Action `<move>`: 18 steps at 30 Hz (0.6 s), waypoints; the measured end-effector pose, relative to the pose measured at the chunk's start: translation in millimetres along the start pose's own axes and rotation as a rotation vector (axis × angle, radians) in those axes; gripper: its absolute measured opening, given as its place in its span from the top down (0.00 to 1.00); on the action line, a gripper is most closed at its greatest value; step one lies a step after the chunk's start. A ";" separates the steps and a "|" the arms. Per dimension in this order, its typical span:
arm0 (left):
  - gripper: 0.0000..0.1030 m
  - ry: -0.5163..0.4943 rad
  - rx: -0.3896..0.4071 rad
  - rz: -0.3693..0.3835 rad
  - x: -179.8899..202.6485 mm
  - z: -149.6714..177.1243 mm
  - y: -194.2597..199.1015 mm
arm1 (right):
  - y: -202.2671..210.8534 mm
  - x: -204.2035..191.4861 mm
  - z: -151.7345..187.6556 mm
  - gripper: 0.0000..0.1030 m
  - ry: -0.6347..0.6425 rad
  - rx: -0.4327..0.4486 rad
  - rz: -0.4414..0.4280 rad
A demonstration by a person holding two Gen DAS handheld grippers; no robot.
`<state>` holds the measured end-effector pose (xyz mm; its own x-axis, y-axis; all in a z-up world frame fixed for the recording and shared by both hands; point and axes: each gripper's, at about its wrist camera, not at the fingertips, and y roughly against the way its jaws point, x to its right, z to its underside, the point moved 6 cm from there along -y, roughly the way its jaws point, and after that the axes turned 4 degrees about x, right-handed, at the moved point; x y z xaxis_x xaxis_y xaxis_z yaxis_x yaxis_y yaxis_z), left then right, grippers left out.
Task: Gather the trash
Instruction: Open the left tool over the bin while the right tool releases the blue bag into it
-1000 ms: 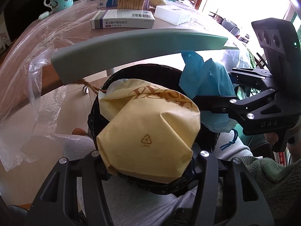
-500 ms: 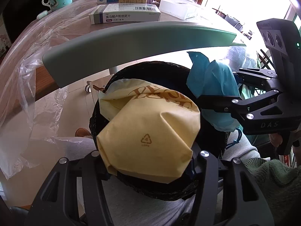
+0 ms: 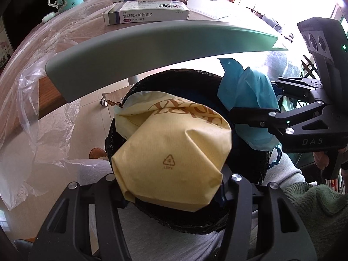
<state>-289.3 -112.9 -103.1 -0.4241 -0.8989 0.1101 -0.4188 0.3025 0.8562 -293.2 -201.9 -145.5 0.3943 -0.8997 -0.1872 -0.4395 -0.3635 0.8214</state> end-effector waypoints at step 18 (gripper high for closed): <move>0.45 -0.022 -0.011 -0.022 1.4 -2.0 -3.0 | -3.9 1.4 -1.9 0.40 -0.010 -0.009 0.008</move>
<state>-287.0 -115.7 -104.5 -0.4322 -0.8982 0.0802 -0.4193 0.2789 0.8639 -289.5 -201.2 -147.9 0.3827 -0.9050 -0.1859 -0.4351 -0.3541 0.8278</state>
